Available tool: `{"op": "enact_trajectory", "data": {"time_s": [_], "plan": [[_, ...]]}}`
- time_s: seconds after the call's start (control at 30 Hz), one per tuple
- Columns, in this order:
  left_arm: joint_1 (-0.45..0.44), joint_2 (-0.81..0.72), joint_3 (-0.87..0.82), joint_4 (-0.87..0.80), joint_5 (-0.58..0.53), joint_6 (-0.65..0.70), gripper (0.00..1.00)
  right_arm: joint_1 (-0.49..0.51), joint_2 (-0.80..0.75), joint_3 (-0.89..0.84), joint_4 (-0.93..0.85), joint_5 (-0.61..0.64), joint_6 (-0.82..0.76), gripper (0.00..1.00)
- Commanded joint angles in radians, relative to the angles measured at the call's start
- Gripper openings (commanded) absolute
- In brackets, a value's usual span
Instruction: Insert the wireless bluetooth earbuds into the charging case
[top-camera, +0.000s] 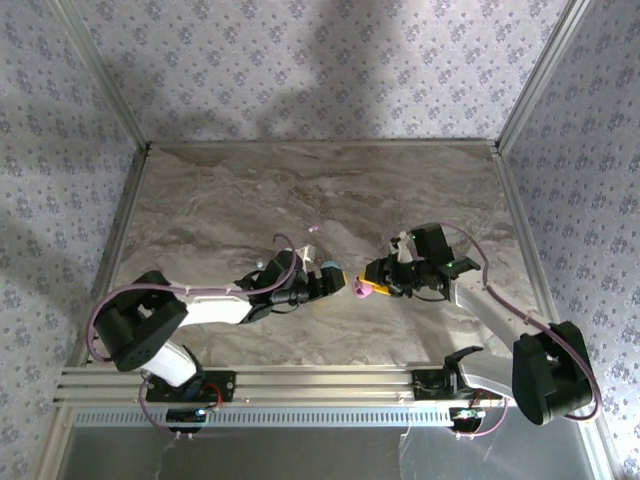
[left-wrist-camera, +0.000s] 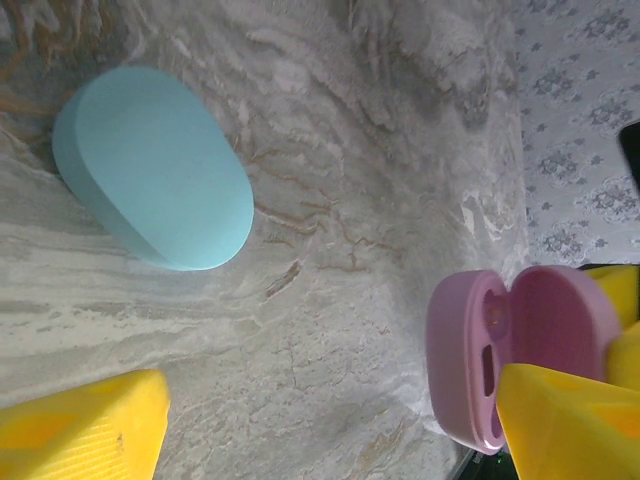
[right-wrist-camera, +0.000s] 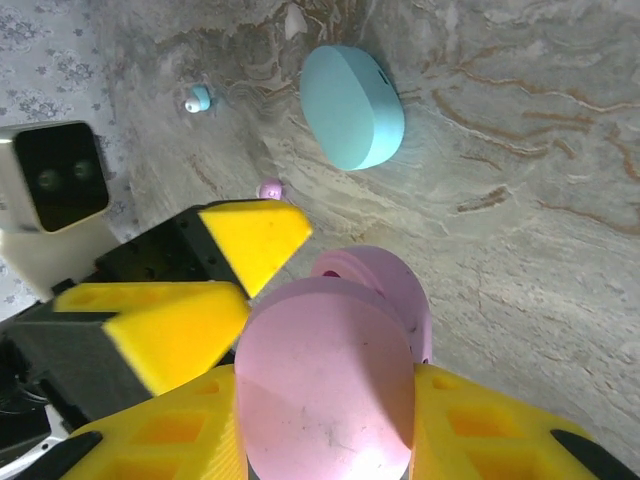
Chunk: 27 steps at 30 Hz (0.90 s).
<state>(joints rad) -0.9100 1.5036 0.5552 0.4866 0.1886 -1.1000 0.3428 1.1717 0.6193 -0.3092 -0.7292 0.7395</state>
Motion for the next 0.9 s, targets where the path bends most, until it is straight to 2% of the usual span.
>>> {"op": "enact_trajectory", "data": {"time_s": [0.0,0.23,0.5,0.7,0.87], "plan": [[-0.001,-0.055,-0.027,-0.044,-0.055,0.026,0.85,-0.018,-0.001,-0.006,-0.062,-0.045,-0.044,0.38],[-0.014,-0.143,-0.061,-0.076,-0.104,0.033,0.78,-0.025,0.067,0.016,-0.079,-0.093,-0.088,0.38],[-0.038,-0.32,-0.081,-0.214,-0.186,0.096,0.75,-0.001,0.094,0.023,-0.059,-0.062,-0.093,0.38],[-0.037,-0.401,-0.062,-0.313,-0.186,0.135,0.73,0.037,0.111,-0.007,0.027,-0.045,-0.049,0.38],[-0.037,-0.426,-0.049,-0.341,-0.163,0.143,0.63,0.094,0.106,-0.012,0.057,-0.025,-0.014,0.38]]}}
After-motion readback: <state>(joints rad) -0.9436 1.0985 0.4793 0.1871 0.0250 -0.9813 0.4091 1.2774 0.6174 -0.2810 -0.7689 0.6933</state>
